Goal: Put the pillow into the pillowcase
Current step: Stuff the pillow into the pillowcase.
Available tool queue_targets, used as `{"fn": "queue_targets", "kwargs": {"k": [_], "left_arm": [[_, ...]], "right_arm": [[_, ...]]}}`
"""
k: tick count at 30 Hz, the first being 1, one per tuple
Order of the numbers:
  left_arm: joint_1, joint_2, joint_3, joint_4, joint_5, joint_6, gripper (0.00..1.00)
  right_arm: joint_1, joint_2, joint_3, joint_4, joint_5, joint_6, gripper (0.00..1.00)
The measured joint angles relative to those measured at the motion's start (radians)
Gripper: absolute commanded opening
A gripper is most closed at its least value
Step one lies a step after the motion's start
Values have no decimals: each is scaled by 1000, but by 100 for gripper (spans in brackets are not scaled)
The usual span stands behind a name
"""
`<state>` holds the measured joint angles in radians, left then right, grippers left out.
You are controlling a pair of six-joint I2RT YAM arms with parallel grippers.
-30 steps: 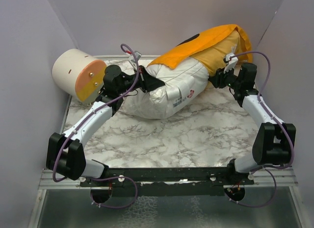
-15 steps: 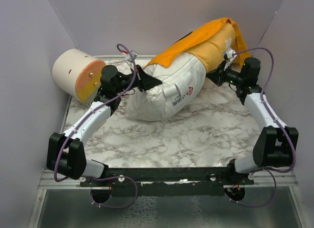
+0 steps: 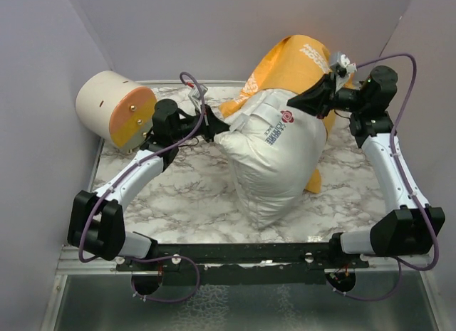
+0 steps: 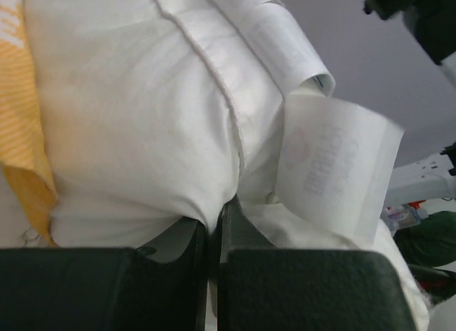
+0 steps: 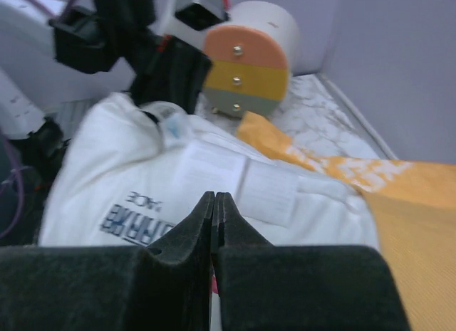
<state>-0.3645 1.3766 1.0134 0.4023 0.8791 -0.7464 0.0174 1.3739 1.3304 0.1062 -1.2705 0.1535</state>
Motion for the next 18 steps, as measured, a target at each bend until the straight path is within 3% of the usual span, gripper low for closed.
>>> {"fn": "queue_targets", "kwargs": {"k": [4, 5, 9, 11, 15, 18], "left_arm": [[2, 47, -68, -19, -56, 53, 0], [3, 69, -80, -16, -67, 61, 0], [16, 108, -114, -18, -132, 92, 0], [18, 109, -121, -31, -169, 112, 2], [18, 101, -122, -63, -232, 145, 34], [25, 67, -122, -108, -294, 172, 44]], "right_arm": [[81, -35, -56, -102, -96, -105, 1], [95, -39, -68, -152, -102, -150, 8], [112, -60, -83, -408, 6, -335, 54], [92, -100, -90, -460, 120, -381, 62], [-6, -179, -86, -471, 322, -428, 68], [-49, -154, -54, -462, 454, -465, 68]]}}
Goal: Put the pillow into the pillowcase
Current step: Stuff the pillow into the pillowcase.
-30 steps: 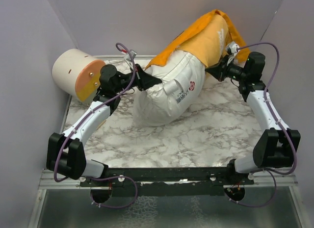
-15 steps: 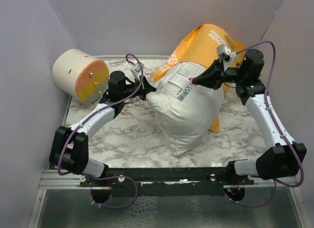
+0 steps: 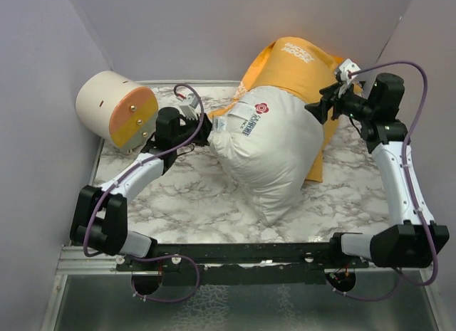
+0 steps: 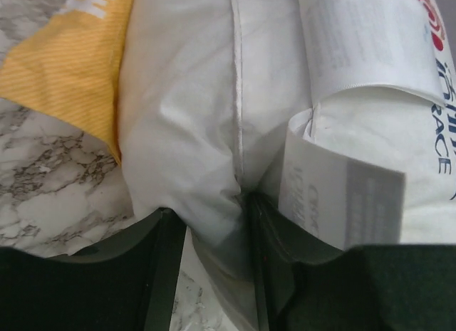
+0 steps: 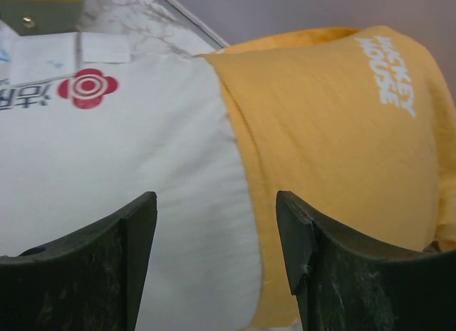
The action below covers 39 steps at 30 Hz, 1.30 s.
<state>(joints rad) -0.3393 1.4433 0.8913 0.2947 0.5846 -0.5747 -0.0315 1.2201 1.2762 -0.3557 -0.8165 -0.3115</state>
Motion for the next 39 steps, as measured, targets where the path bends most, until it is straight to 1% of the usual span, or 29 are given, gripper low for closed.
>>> {"fn": "queue_targets", "kwargs": {"k": [3, 6, 7, 9, 11, 14, 15, 17, 18, 20, 22, 24, 25, 26, 28, 30, 32, 36, 39], "left_arm": [[14, -55, 0, -43, -62, 25, 45], [25, -109, 0, -74, -108, 54, 48], [26, -127, 3, -93, -124, 68, 50], [30, -158, 28, -159, -169, 106, 58], [31, -186, 71, -240, -218, 158, 63], [31, -256, 142, -340, -269, 221, 64], [31, -281, 167, -366, -272, 236, 63], [23, -317, 228, -399, -261, 252, 64], [13, -324, 253, -401, -254, 254, 64], [-51, -325, 292, -394, -246, 257, 65], [-170, -296, 316, -387, -238, 266, 65], [-288, -221, 354, -386, -234, 279, 65], [-319, -183, 370, -386, -233, 285, 64], [-356, -124, 391, -385, -234, 292, 62], [-372, -34, 405, -388, -248, 302, 51], [-369, 51, 418, -394, -287, 312, 36], [-362, 122, 441, -399, -314, 322, 21], [-338, 222, 499, -387, -321, 316, 9], [-318, 265, 525, -355, -313, 301, 6]], "right_arm": [[1, 105, 66, 2, 82, -39, 68], [45, 221, 119, 1, 179, -70, 67], [66, 248, 125, 1, 211, -80, 67], [111, 295, 128, -3, 282, -95, 64], [140, 330, 142, -5, 338, -108, 57], [152, 346, 154, 8, 419, -131, 41], [152, 346, 154, 13, 445, -137, 34], [152, 346, 154, 23, 496, -156, 24], [152, 350, 154, 27, 520, -167, 21], [157, 360, 154, 34, 549, -183, 17], [164, 371, 154, 35, 561, -195, 13], [169, 377, 154, 34, 561, -199, 8], [170, 378, 154, 33, 555, -202, 3], [170, 378, 154, 31, 537, -204, 1], [170, 378, 154, 19, 476, -206, 0], [170, 378, 156, 11, 435, -205, 0], [160, 378, 165, -12, 336, -193, 0], [157, 388, 226, -79, 111, -146, 0], [177, 403, 277, -127, -16, -119, 0]]}}
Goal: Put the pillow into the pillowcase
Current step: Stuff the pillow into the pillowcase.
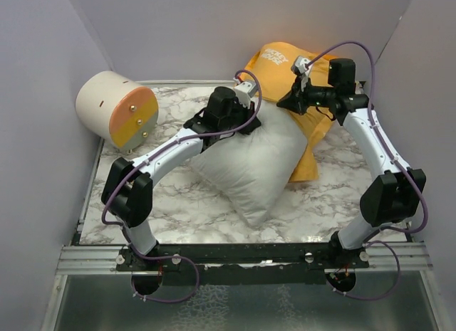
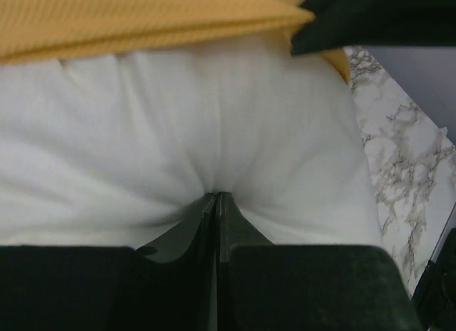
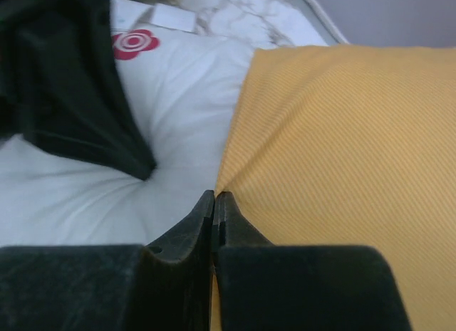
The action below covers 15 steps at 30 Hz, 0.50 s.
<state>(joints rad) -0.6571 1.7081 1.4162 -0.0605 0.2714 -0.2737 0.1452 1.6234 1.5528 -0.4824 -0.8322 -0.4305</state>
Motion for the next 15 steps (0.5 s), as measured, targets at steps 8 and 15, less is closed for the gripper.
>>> {"fn": "queue_targets", "kwargs": {"k": [8, 15], "left_arm": [[45, 22, -31, 128, 56, -76, 5], [61, 18, -128, 256, 114, -121, 29]], "right_arm": [[47, -29, -95, -42, -234, 56, 0], [50, -62, -284, -26, -208, 42, 1]]}}
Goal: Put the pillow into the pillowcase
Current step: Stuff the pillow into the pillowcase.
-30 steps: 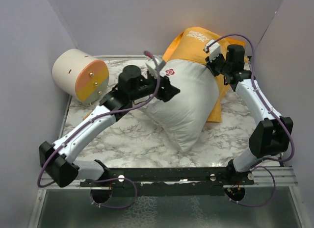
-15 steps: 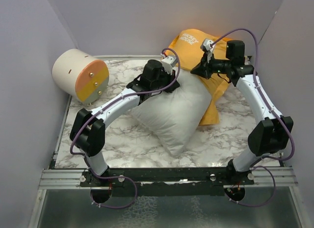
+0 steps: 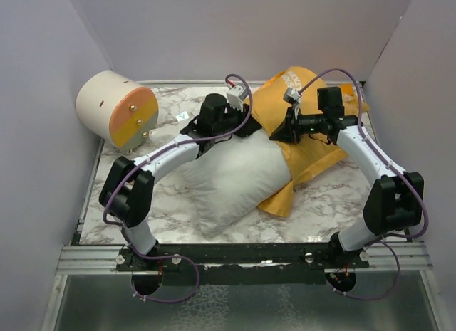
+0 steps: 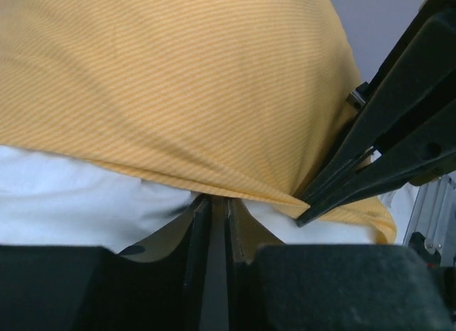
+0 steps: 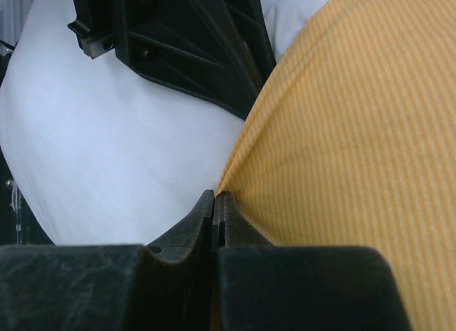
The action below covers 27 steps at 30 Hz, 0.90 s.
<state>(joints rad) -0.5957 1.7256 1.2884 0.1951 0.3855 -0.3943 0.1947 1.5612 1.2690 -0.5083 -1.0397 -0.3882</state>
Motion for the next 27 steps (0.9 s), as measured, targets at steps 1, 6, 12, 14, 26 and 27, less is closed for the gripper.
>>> {"fn": "queue_targets", "kwargs": {"k": [1, 6, 12, 14, 26, 27], "left_arm": [[1, -8, -17, 14, 9, -4, 38], [5, -161, -113, -8, 6, 9, 65], [35, -480, -245, -132, -12, 15, 71], [37, -579, -295, -189, -12, 4, 71], [32, -793, -405, -618, -116, -44, 74], [32, -780, -409, -613, -115, -45, 74]], "right_arm": [[0, -6, -14, 9, 5, 1, 1], [-18, -55, -39, 37, 7, 19, 2], [-38, -77, -39, 37, 5, 46, 2], [-45, -77, -39, 38, -2, 54, 1], [-51, -40, 4, 33, -88, 105, 0], [-48, -27, 20, 28, -93, 107, 0]]}}
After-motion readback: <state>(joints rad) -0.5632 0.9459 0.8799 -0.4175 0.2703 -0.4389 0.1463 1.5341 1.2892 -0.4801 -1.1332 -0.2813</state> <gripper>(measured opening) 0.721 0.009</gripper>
